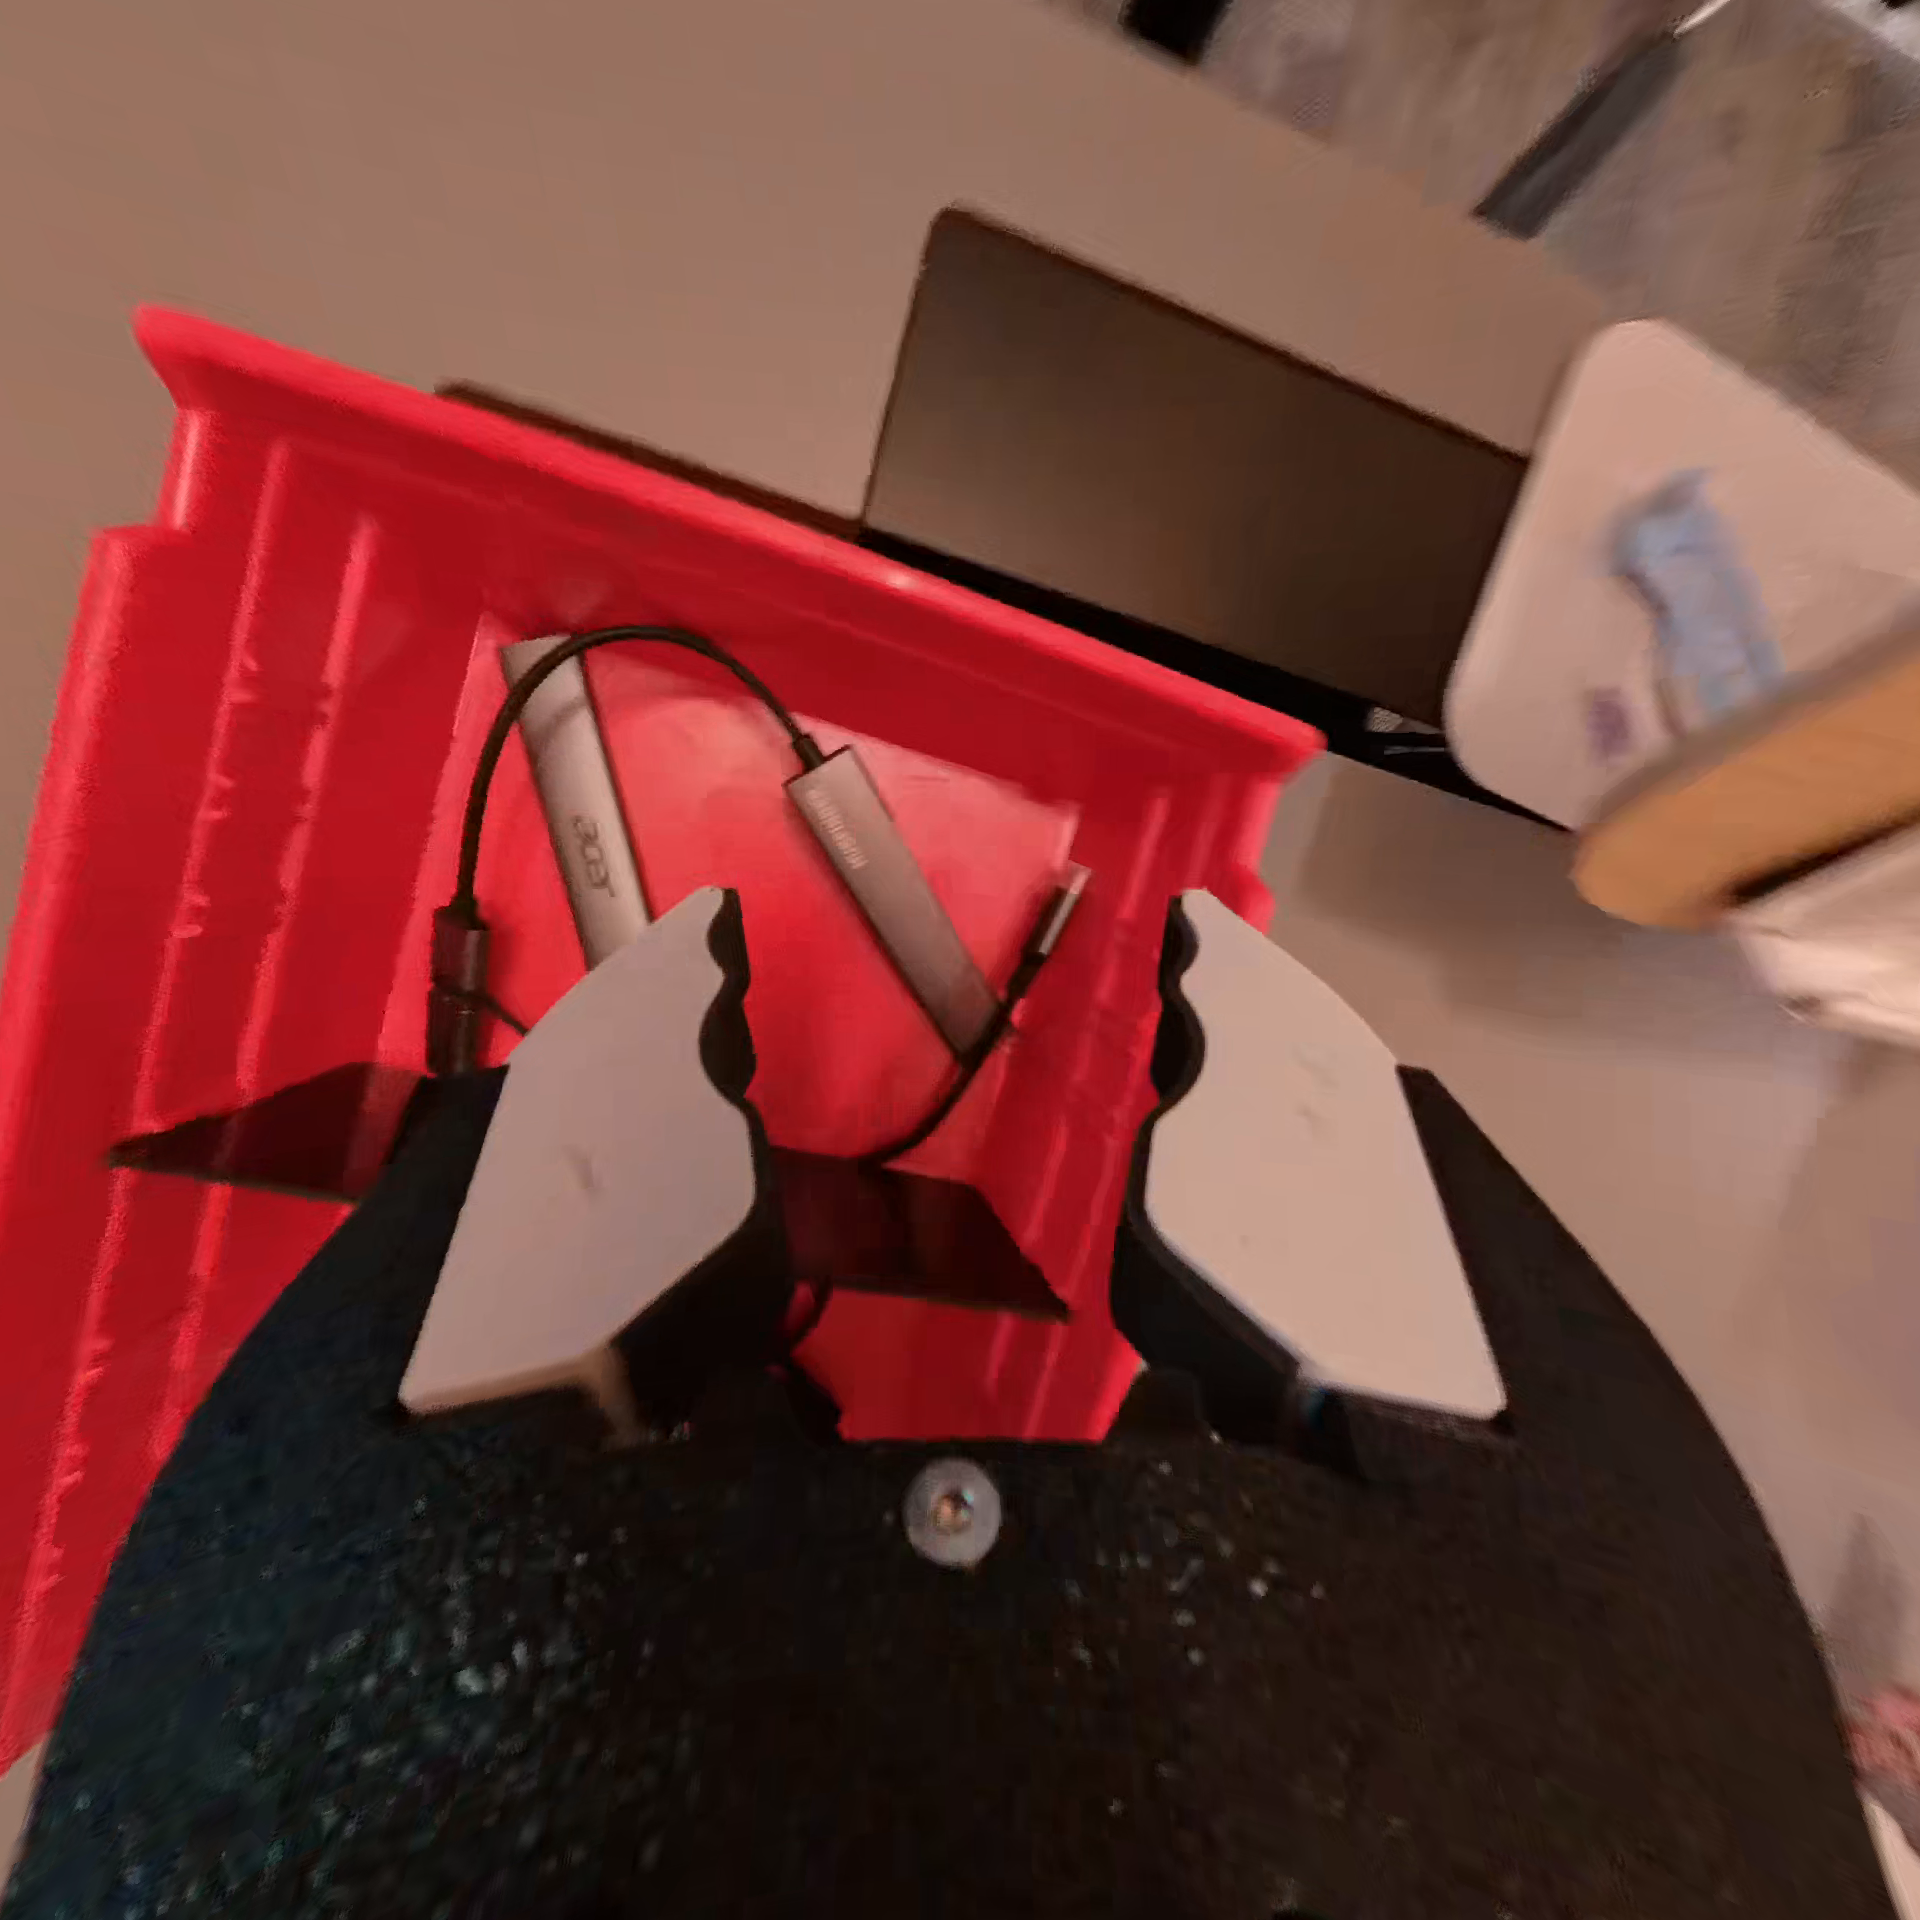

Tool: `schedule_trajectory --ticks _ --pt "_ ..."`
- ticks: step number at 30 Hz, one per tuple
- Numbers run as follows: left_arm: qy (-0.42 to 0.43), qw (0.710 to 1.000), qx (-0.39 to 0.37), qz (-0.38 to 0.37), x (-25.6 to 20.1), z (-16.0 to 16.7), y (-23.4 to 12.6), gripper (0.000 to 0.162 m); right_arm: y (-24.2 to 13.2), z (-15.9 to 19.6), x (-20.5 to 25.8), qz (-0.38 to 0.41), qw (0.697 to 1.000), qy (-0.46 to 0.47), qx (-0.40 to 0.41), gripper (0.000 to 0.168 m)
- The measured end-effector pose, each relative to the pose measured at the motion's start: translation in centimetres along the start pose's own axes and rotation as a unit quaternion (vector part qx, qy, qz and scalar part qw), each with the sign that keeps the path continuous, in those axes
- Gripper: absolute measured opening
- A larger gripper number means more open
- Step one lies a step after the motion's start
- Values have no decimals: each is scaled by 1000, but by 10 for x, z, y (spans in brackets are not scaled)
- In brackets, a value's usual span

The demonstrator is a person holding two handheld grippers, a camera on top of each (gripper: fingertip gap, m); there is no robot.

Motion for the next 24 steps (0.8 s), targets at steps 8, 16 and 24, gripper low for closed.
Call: schedule_trajectory --ticks 8,16,24 --pt "-4 992 108 -72 2 14 70 61 -1 4 -6 -6 999 35 -15 120" --pt "-33 986 148 -71 3 25 101 44 3 5 -1 -17 1000 20 -2 120" --pt "-44 995 88 -23 6 22 81 24 3 6 -3 -15 1000 25 -1 118"
Point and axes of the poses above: each gripper's, where its closed fingertips meet, y out along the fingers, z out of its underside, x = y × z across the jaws, the point moved 6 cm from there along -y, back along the fingers, and after that the axes turned 13 degrees about -z, right-handed, at the moved point
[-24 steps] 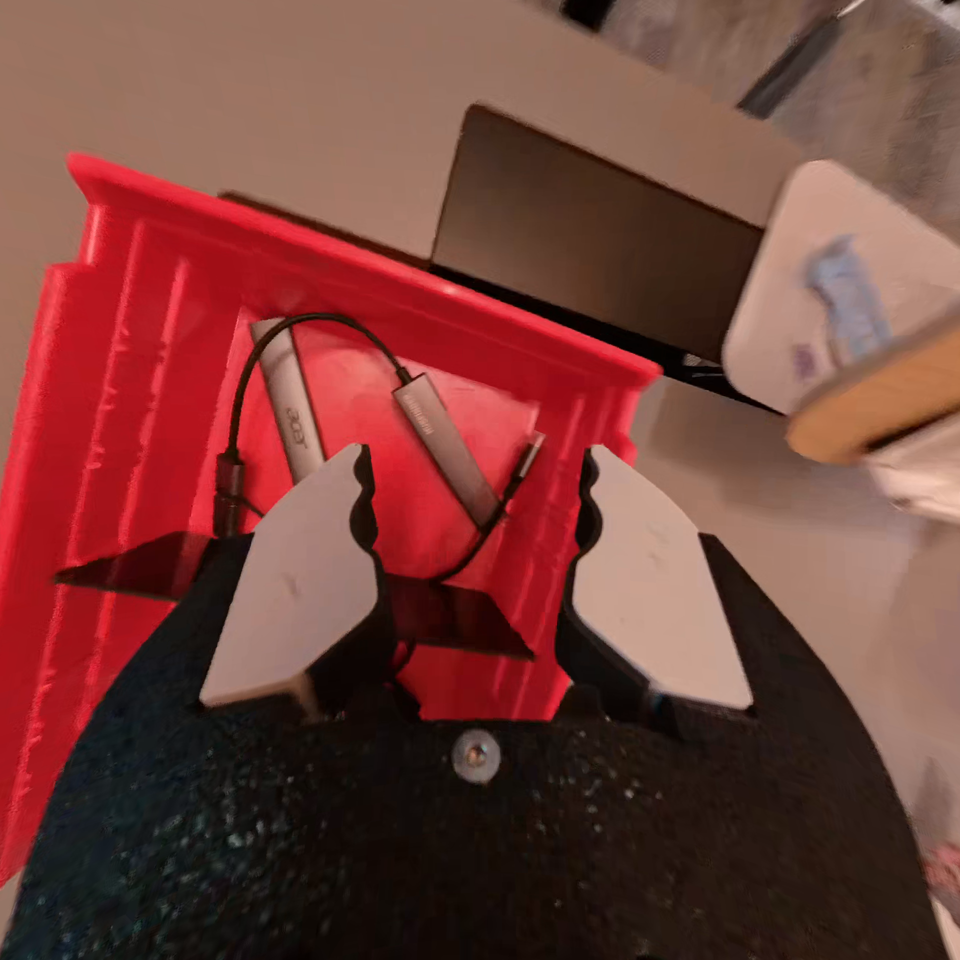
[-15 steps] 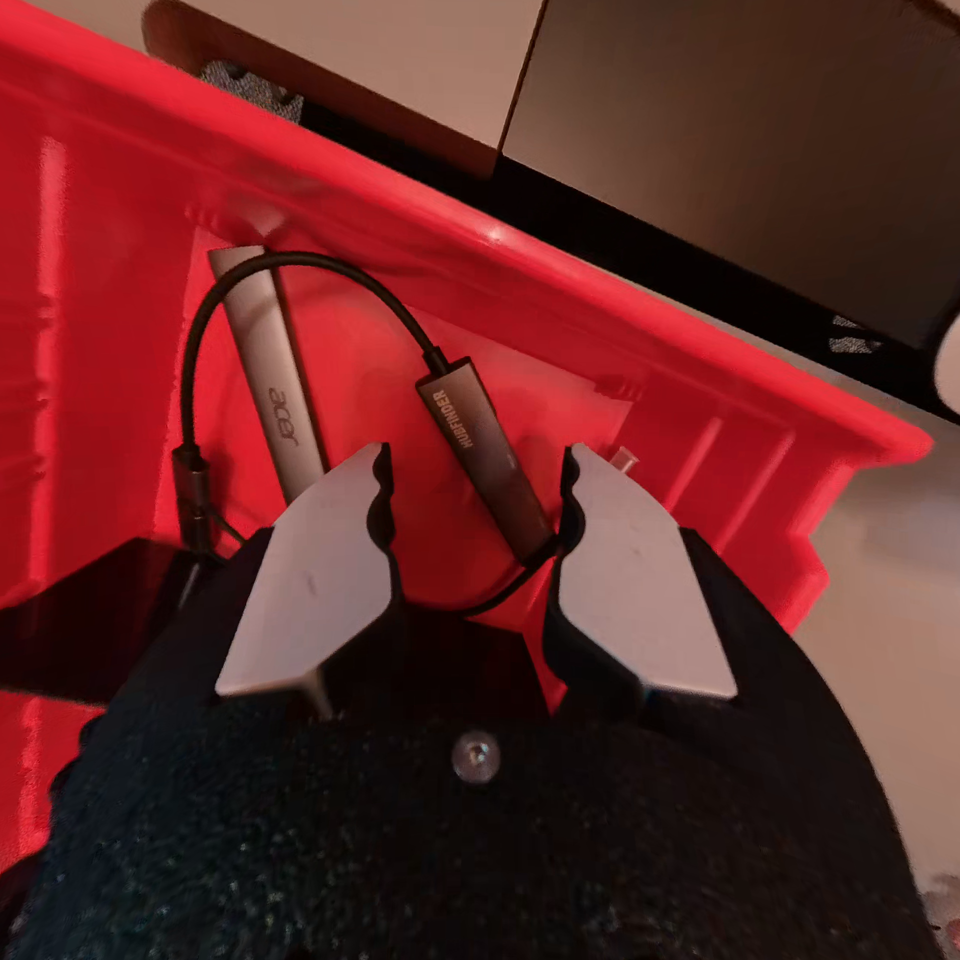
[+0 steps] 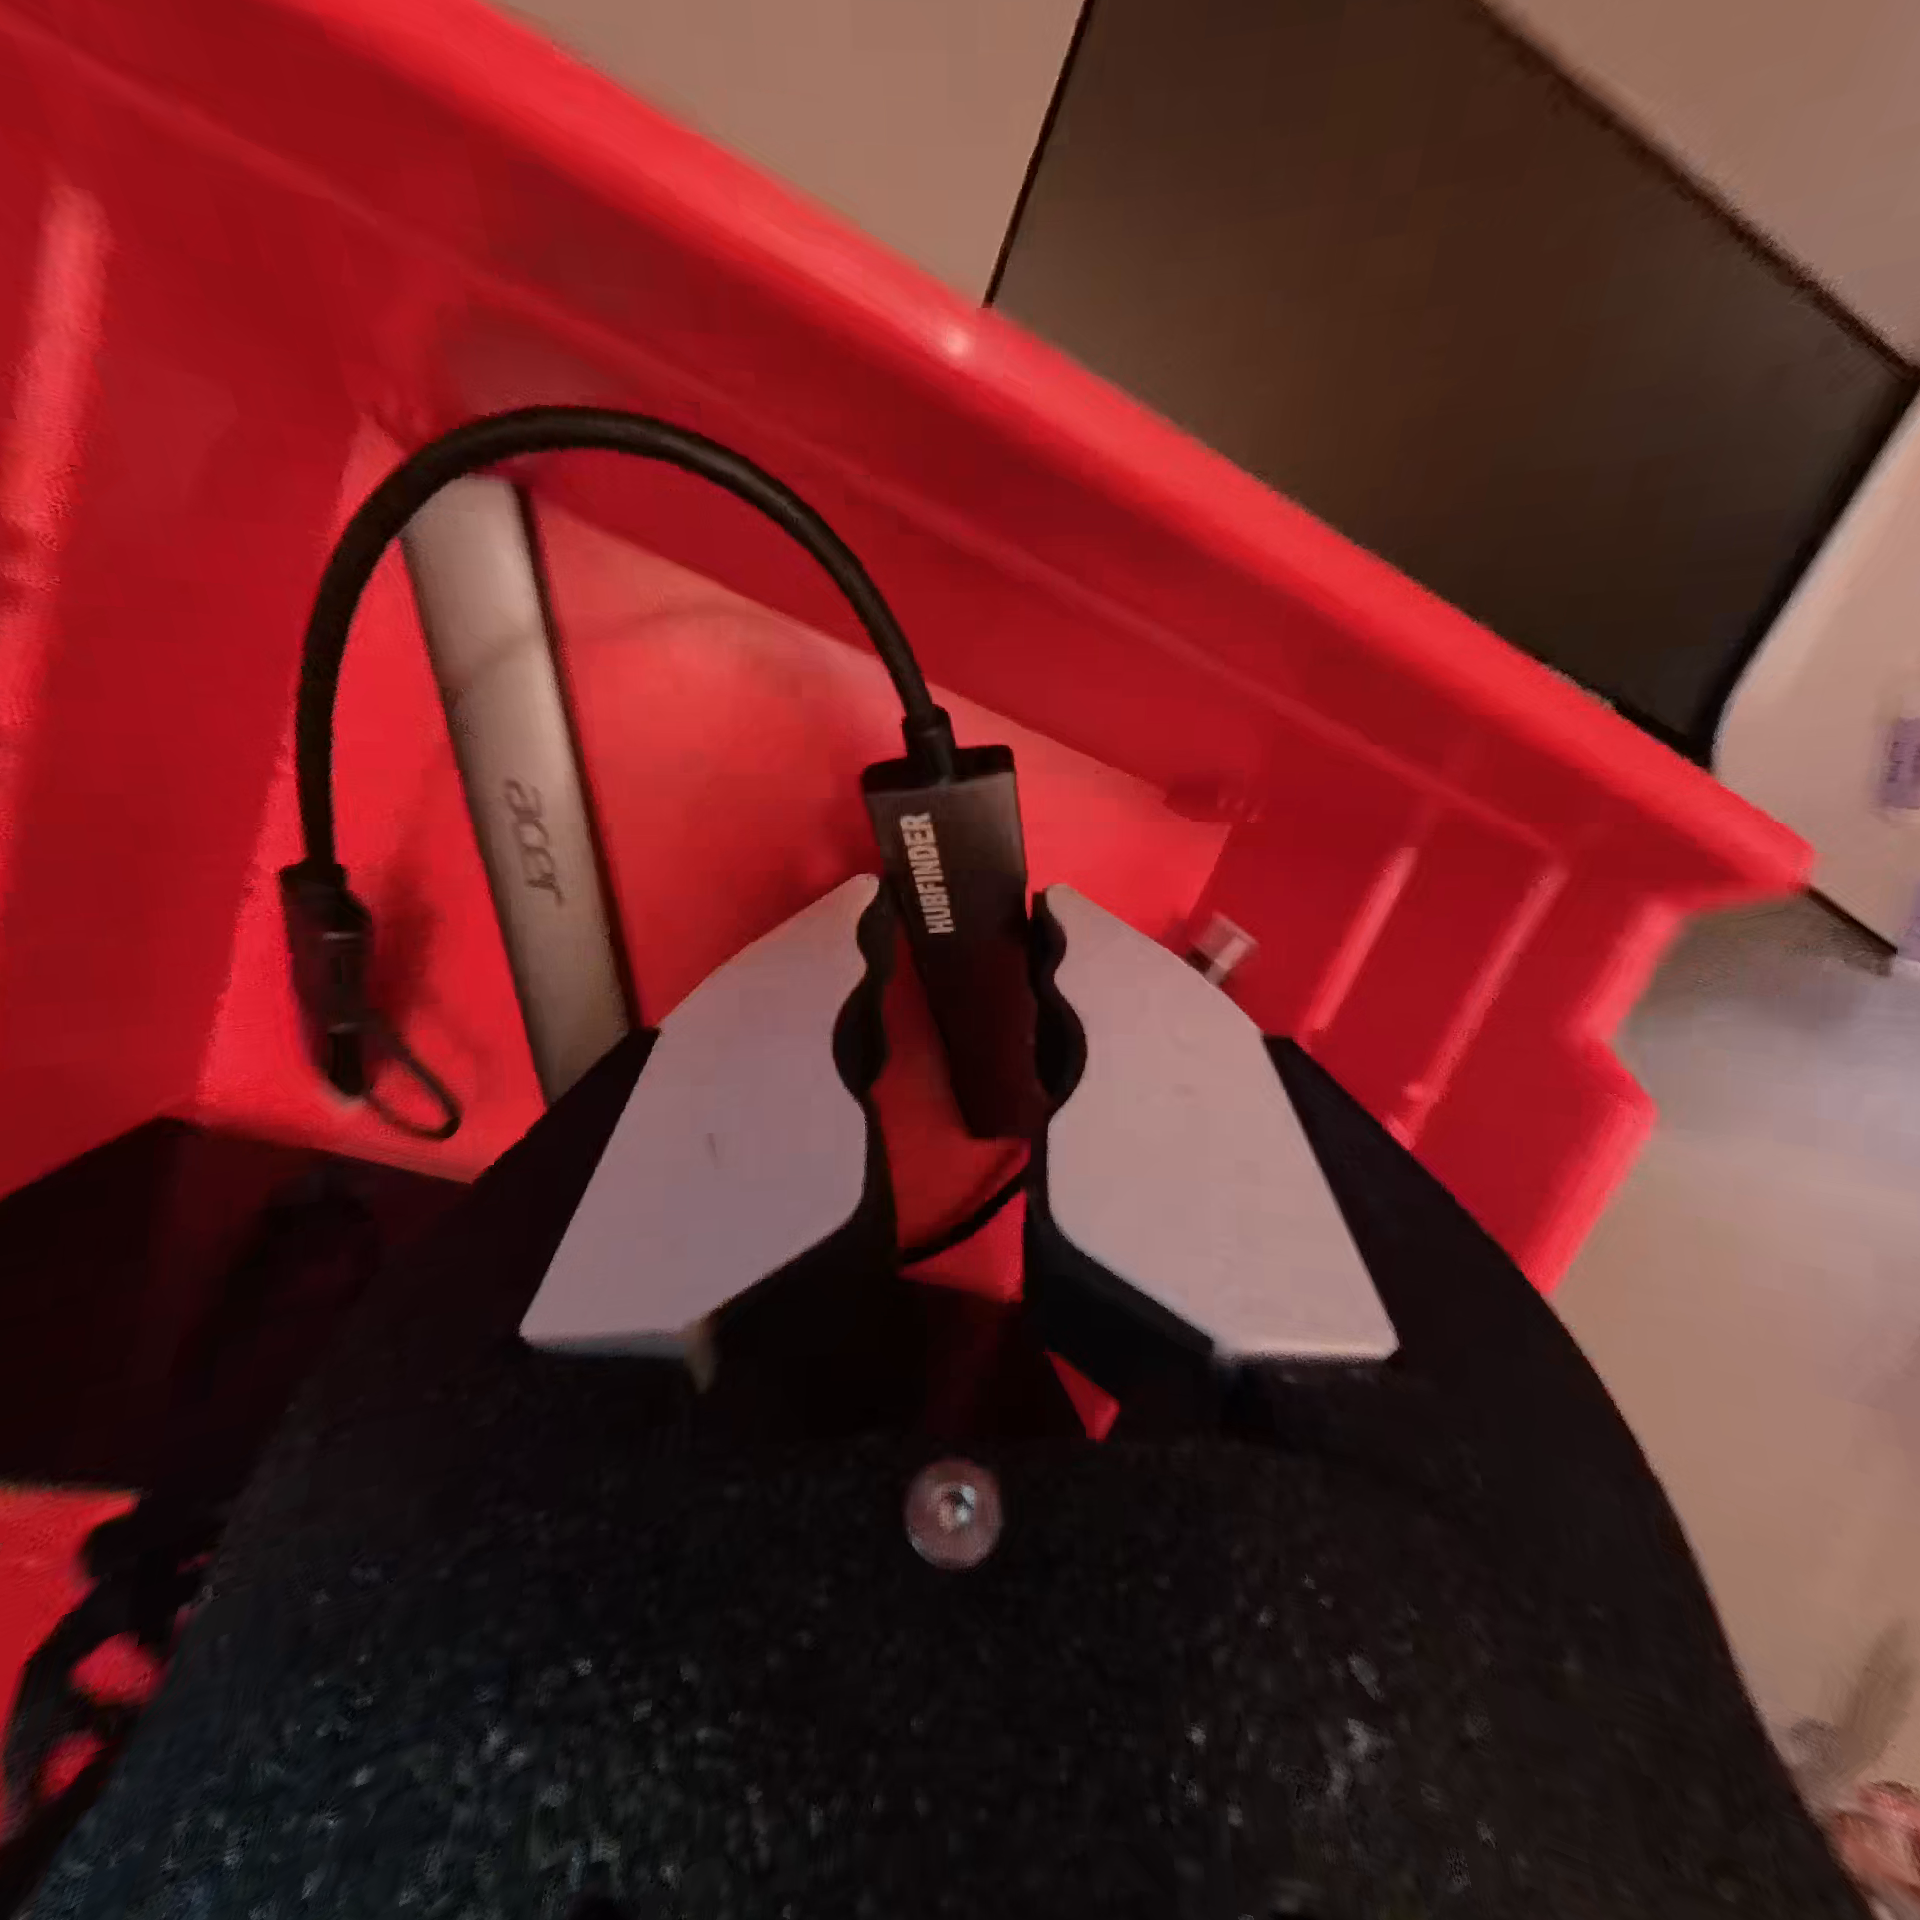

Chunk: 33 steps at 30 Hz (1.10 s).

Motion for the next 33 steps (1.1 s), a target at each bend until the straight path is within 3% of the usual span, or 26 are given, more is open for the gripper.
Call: schedule_trajectory --ticks 6,10,13,17,20,25,30,33 --pt "89 982 -157 45 1 -10 -82 23 0 0 1 -7 1000 -1 -2 116" --pt "148 952 -235 129 -2 2 -156 22 2 0 6 -22 1000 -20 5 116" --pt "222 910 -278 212 -12 33 -216 22 3 -8 16 -49 998 -34 -21 116" --pt "370 834 -297 281 -29 106 -270 22 -7 -27 44 -170 981 -6 -97 110" --pt "489 772 -276 296 -45 174 -277 22 -28 -56 64 -238 955 32 -173 102" --pt "646 680 -215 273 -82 275 -245 23 -67 -97 101 -344 908 39 -238 72" --pt "735 595 -176 273 -121 342 -220 22 -74 -79 118 -365 912 27 -184 64" --pt "759 563 -162 283 -139 364 -215 22 -81 -66 120 -365 910 39 -193 54"
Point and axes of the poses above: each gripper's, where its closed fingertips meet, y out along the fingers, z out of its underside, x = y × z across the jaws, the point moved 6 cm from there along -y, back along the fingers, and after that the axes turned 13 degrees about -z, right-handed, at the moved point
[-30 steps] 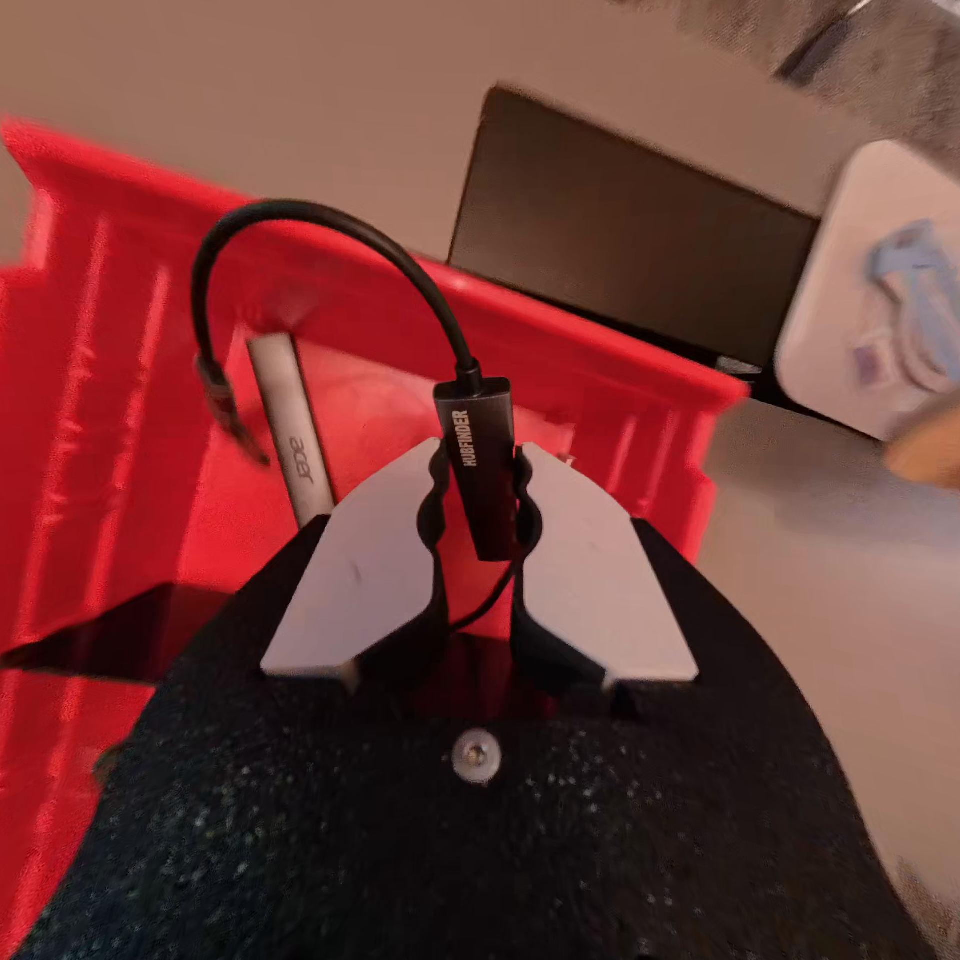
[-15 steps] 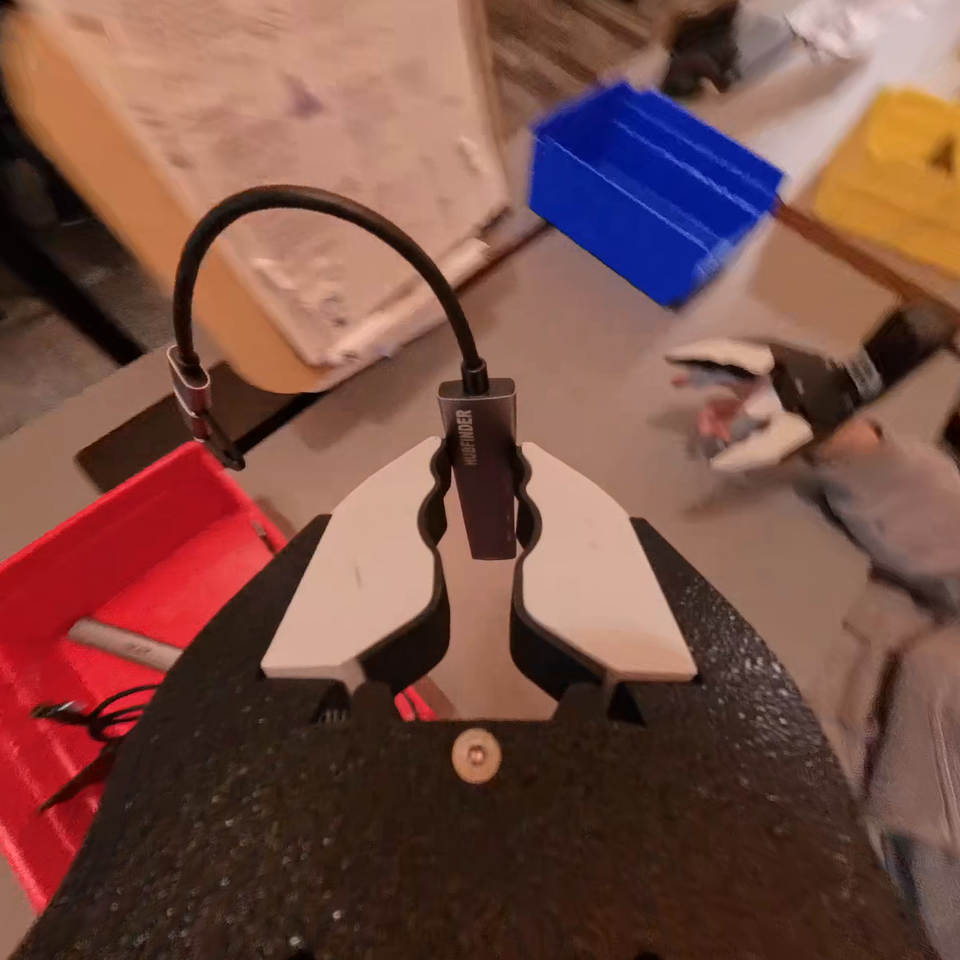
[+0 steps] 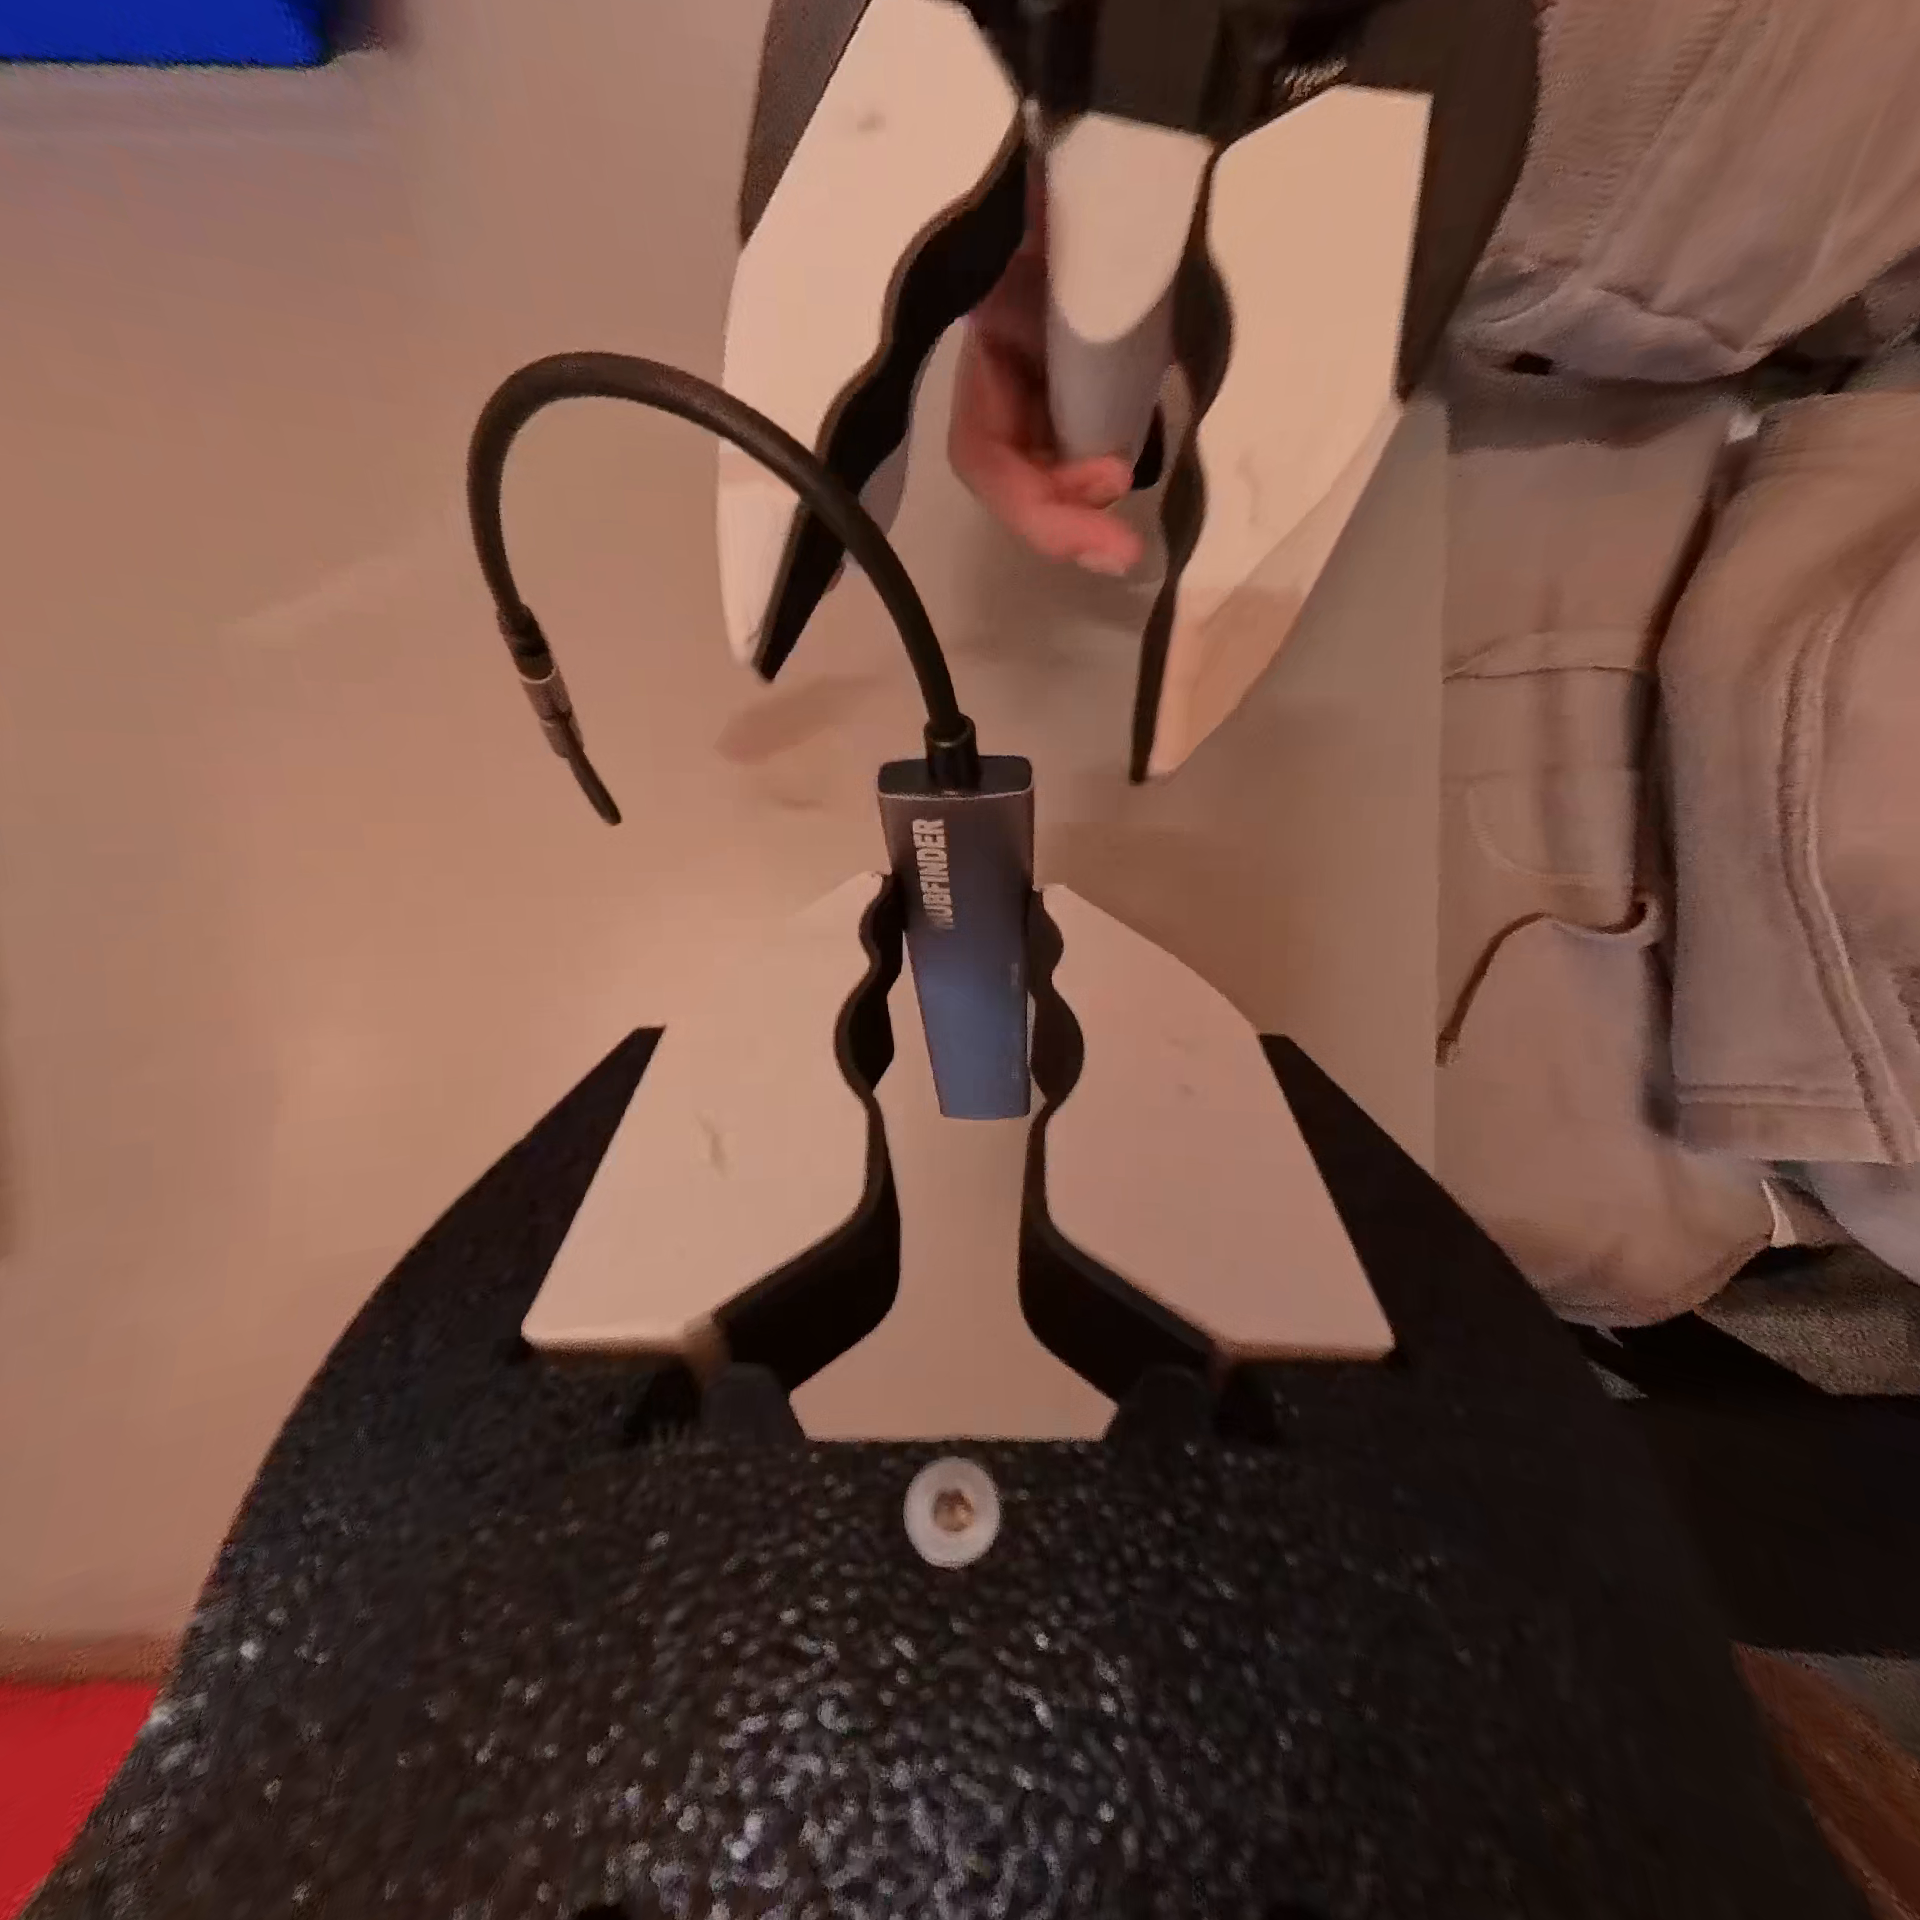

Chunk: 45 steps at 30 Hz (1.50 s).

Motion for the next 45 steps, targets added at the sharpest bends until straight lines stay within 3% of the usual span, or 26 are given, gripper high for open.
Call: schedule_trajectory --ticks 3,7,12,13,14,16,19,22,24,27,32,34,39,42,45 --pt "16 1000 -5 22 -8 -12 11 22 -6 3 5 -5 1000 -9 -10 47" --pt "26 999 -7 32 -8 -20 17 22 -8 7 4 -13 1000 -12 4 24" --pt "10 997 -57 43 -9 -22 18 23 -13 1 4 -26 1000 -13 -1 23" --pt "-6 996 -88 29 -6 -24 16 29 -15 -3 2 -19 1000 -11 -20 23" --pt "-34 992 -123 6 -2 -25 13 46 -19 -10 2 -18 999 -8 -46 23" --pt "-94 977 -191 -22 3 -19 5 58 -30 -26 0 -13 992 6 -127 23" --pt "-205 916 -346 -17 -2 -5 -3 68 -46 -42 -1 -7 974 31 -226 23" --pt "-316 811 -493 -17 -7 6 1 62 -52 -48 -2 -8 950 54 -306 23" --pt "-355 754 -552 1 -14 8 8 59 -47 -46 -1 -9 942 57 -329 23" --pt "-366 723 -584 40 -25 3 18 57 -38 -36 2 -9 934 86 -347 23" --pt "-357 714 -600 54 -32 1 19 30 -31 -26 11 -17 941 86 -328 23" --pt "-352 714 -603 56 -32 2 18 27 -29 -26 12 -8 943 81 -321 23" --pt "-308 758 -575 13 -32 11 16 25 -31 -14 10 -16 955 108 -277 24" --pt "-299 784 -543 -11 -23 27 11 24 -37 -1 12 1 978 115 -173 47" --pt "-269 820 -504 -38 -17 48 4 25 -46 -1 22 49 998 28 -35 72"
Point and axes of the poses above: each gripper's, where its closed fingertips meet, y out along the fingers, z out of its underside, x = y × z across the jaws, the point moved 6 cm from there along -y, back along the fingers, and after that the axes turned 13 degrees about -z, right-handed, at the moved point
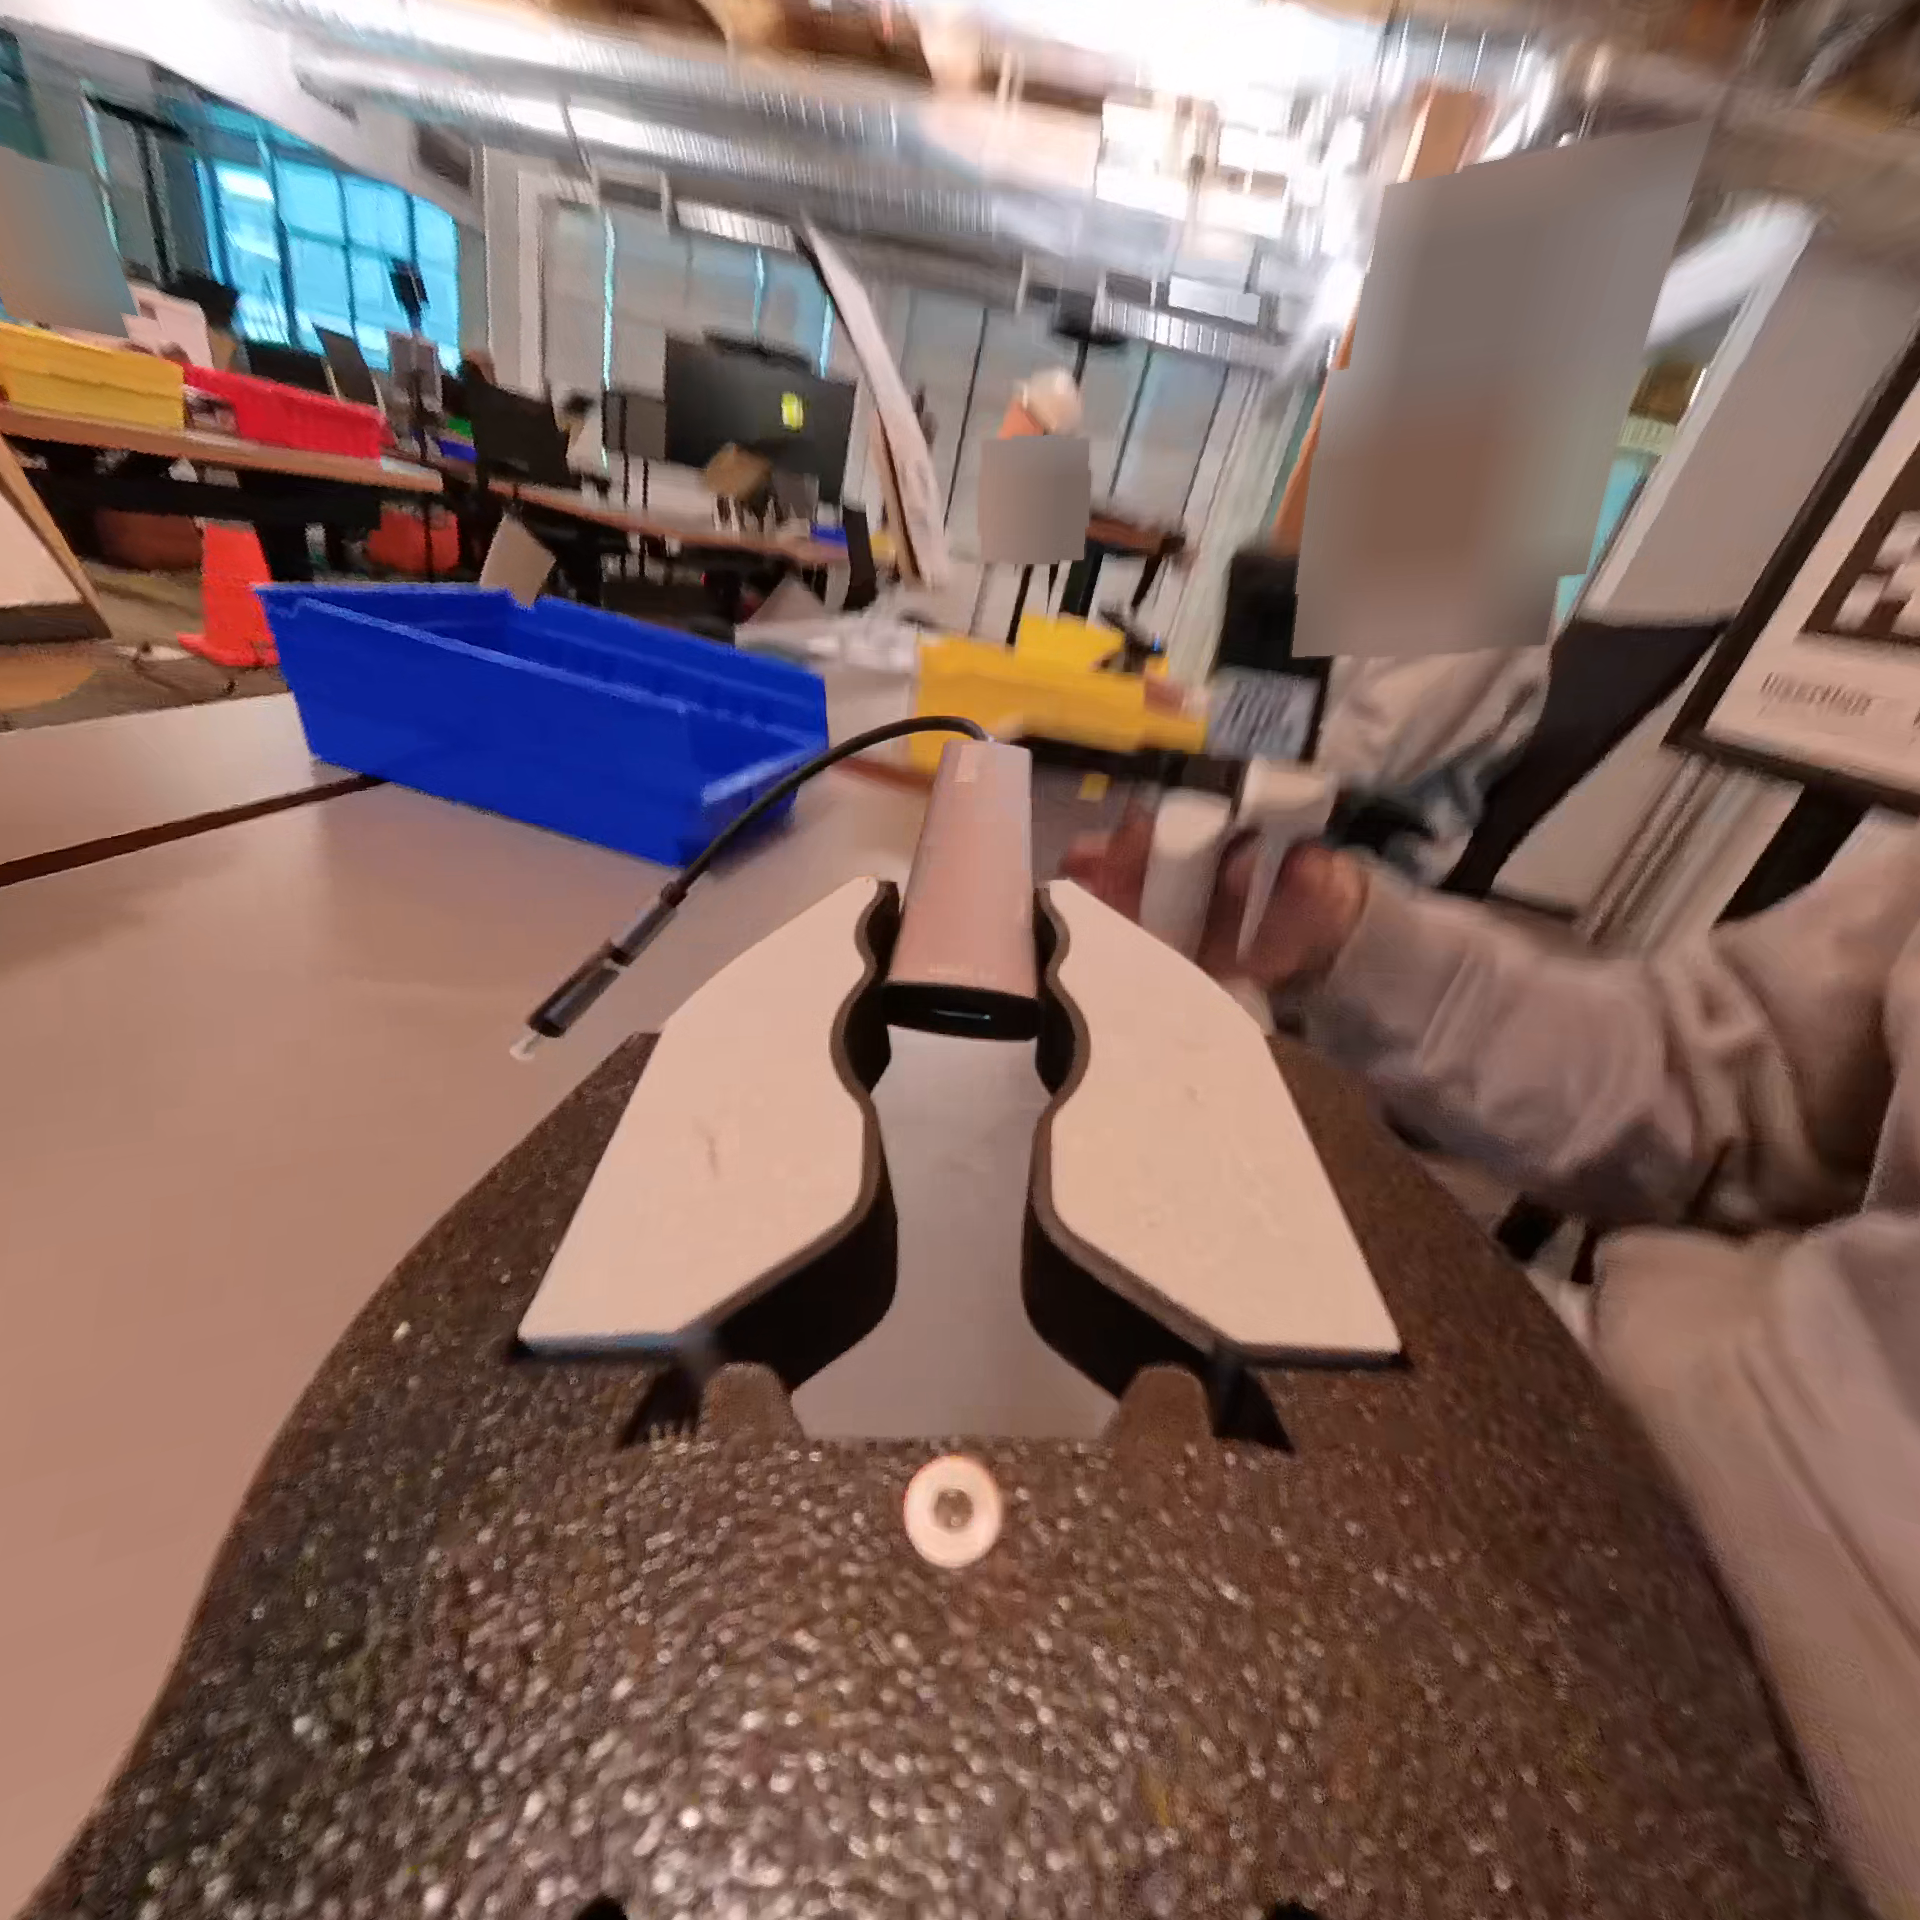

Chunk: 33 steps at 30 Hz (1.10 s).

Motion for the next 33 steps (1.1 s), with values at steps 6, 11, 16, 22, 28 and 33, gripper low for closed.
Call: schedule_trajectory --ticks 6,11,16,22,28,33 --pt "84 994 52 37 0 14 -14 24 4 -31 11 -6 998 -61 3 79" --pt "84 992 69 71 -4 28 -9 24 28 11 5 -18 997 -59 56 84" --pt "73 991 71 82 0 33 -13 24 32 15 11 -37 990 -102 95 69" --pt "79 988 70 115 -12 34 -6 24 37 37 7 -40 984 -68 158 58" --pt "51 990 56 116 -6 38 -6 24 34 41 4 -56 990 -33 126 37" --pt "30 991 49 120 -2 40 -6 24 33 44 6 -71 992 -16 99 26"
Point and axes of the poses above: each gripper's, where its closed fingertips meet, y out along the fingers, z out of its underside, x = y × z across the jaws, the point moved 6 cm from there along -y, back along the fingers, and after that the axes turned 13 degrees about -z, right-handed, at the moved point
